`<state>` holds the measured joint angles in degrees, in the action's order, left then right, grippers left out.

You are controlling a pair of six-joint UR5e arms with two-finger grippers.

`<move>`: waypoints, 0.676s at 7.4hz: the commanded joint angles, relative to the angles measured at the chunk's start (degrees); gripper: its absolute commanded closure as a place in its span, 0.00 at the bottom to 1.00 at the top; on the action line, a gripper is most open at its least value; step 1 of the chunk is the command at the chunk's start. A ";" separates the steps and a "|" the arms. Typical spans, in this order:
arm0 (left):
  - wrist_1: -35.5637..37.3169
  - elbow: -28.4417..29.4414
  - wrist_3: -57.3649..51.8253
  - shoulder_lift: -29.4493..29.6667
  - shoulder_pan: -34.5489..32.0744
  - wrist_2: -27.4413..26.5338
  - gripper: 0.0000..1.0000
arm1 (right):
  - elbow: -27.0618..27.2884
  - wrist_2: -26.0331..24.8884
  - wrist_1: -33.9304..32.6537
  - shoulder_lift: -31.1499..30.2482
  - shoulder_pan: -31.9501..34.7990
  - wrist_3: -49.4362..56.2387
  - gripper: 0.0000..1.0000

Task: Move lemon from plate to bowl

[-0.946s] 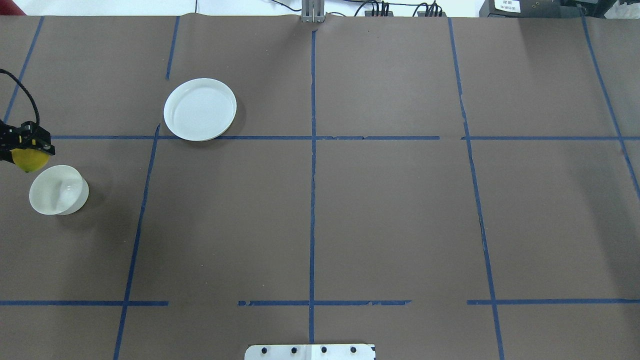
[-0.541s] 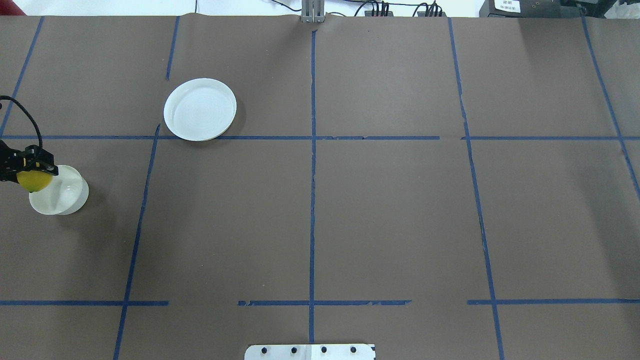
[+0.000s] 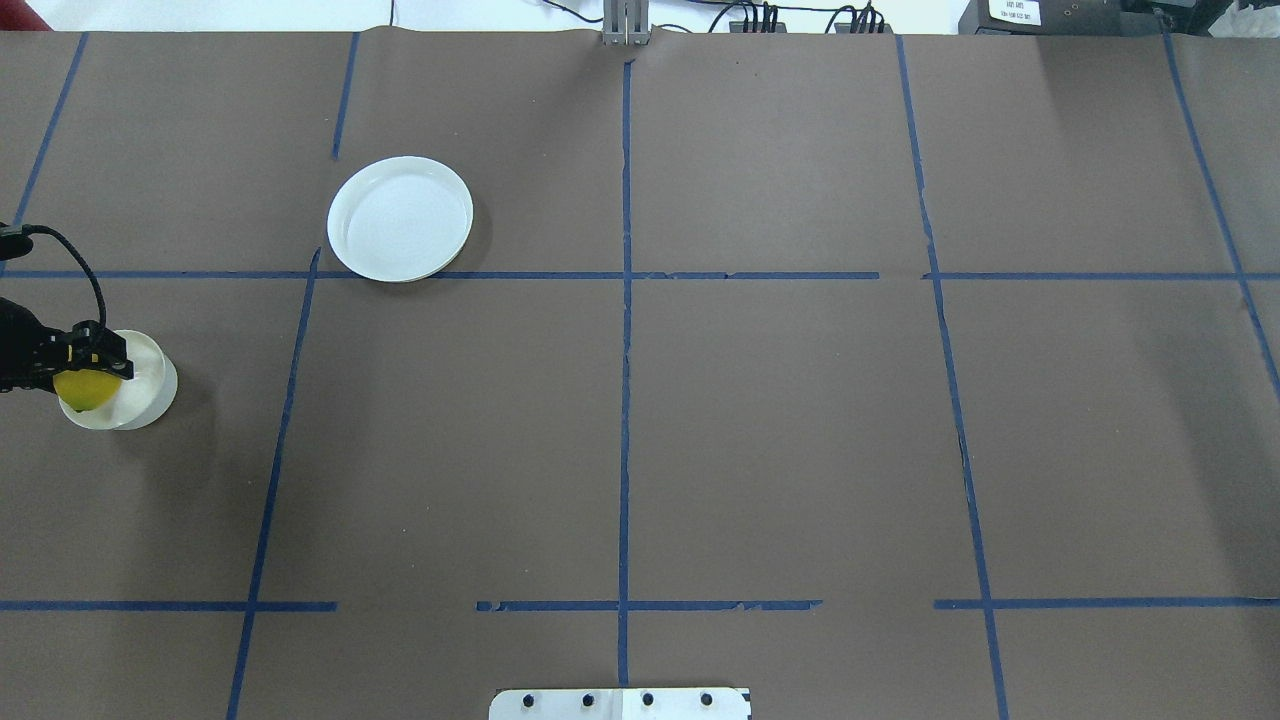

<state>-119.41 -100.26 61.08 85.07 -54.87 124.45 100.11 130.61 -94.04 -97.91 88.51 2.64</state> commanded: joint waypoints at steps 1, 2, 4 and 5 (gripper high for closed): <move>-0.03 0.15 0.09 0.09 0.03 0.00 0.00 | 0.00 0.00 0.00 0.00 0.00 0.00 0.00; -0.03 0.07 -0.08 0.27 0.03 0.61 0.00 | 0.00 0.00 0.00 0.00 0.00 0.00 0.00; 0.06 -0.90 -1.04 0.44 -0.24 0.70 0.00 | 0.00 0.00 0.00 0.00 0.00 0.00 0.00; 0.23 -2.03 -6.01 -0.16 -0.67 0.70 0.00 | 0.00 0.00 0.00 0.00 0.00 0.00 0.00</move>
<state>-119.35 -101.25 59.09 85.30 -55.14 125.12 100.11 130.61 -94.04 -97.91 88.51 2.64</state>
